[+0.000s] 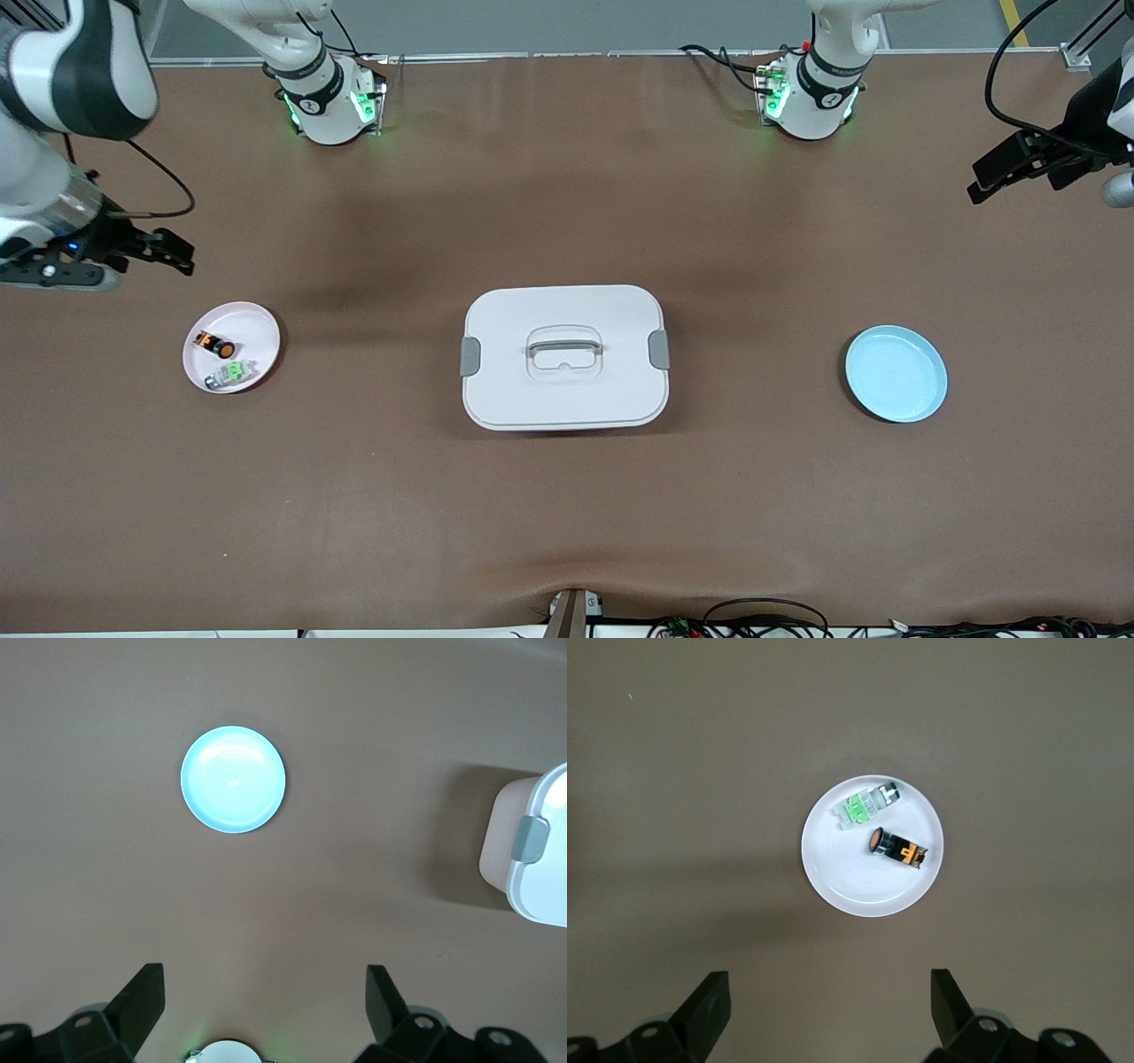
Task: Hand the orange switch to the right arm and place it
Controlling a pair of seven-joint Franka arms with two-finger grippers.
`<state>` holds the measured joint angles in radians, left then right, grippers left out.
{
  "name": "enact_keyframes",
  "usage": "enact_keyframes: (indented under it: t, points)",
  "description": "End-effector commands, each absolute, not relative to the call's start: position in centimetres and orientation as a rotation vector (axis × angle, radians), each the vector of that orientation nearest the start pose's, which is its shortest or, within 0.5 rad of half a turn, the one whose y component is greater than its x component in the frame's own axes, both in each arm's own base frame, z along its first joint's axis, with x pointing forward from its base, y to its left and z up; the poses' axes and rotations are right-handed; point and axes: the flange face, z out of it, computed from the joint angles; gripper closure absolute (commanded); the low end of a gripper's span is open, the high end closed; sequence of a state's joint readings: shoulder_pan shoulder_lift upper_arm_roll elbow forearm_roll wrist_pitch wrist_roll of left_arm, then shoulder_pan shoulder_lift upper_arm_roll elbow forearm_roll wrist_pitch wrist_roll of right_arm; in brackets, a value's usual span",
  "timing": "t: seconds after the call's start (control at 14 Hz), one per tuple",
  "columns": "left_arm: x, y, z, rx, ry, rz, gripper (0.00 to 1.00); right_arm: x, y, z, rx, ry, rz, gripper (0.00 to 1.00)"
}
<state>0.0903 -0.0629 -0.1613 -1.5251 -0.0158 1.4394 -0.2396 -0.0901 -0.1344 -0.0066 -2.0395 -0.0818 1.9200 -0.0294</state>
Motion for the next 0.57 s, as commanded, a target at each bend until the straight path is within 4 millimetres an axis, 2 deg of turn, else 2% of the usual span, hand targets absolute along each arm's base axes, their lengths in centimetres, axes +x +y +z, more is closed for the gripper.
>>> enact_keyframes:
  t: [0.0,0.36,0.5]
  points:
    - [51.5,-4.3,67.1,-3.132,-0.267,0.038,0.0,52.7,-6.0,55.7,-3.223,0.11,-0.074,0.0]
    - [52.0,-4.6,66.5,-3.133,-0.258,0.046,0.0,54.8,-5.0,60.6,-3.215,0.097,-0.231,0.0]
    - [51.9,-5.0,66.5,-3.132,-0.244,0.045,0.0,55.2,-4.5,61.7,-3.212,0.081,-0.272,0.0]
